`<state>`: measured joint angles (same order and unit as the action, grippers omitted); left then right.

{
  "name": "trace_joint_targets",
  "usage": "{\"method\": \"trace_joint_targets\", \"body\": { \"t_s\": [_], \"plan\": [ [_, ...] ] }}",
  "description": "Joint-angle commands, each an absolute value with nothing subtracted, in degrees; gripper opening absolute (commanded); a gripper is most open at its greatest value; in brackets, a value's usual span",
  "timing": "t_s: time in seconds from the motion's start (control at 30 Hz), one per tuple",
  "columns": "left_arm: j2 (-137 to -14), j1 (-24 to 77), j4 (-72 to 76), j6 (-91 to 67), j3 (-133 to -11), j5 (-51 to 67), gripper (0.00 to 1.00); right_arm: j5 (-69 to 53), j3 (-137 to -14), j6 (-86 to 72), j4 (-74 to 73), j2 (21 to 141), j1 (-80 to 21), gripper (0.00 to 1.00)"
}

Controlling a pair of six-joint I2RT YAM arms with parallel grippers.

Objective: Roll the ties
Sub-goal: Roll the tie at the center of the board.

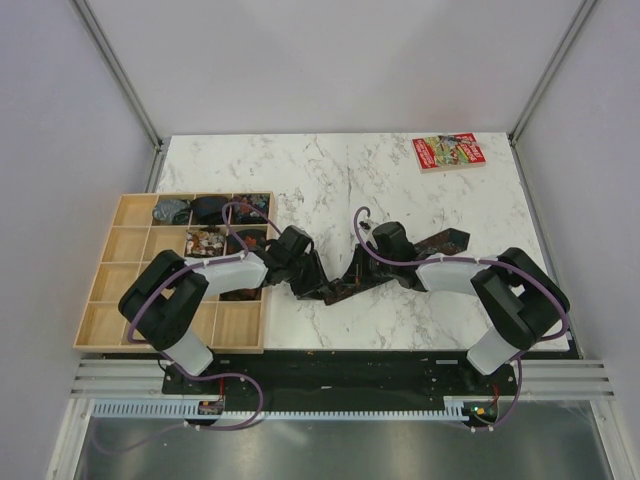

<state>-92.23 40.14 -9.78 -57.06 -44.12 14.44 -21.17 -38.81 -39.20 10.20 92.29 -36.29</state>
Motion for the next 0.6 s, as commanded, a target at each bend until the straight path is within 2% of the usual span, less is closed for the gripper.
{"method": "trace_joint_targets", "body": {
  "t_s": [0.0,0.13,0.27,0.37,0.57],
  "plan": [
    [-93.69,41.57,-8.17,-60.11,-42.45,10.37,0.46,-20.65,-37.09,-38.23,8.17,92.37,-36.04,0.0],
    [-94.57,42.36,-8.17,-60.82,-42.28,9.41,0.43,-20.74,-36.74,-38.32,8.52,92.55,-35.95,0.0],
    [-94.84,42.45,-8.09,-60.56,-42.27,8.53,0.16,-21.09,-36.83,-38.32,8.7,92.81,-35.86,0.0],
    [-93.61,42.54,-9.92,-58.89,-43.24,7.65,0.02,-21.79,-37.17,-38.5,8.27,92.29,-35.86,0.0],
    [-89.04,42.45,-23.97,-54.06,-50.43,5.72,0.02,-21.71,-39.54,-38.58,3.88,87.64,-35.77,0.0]
  ]
}}
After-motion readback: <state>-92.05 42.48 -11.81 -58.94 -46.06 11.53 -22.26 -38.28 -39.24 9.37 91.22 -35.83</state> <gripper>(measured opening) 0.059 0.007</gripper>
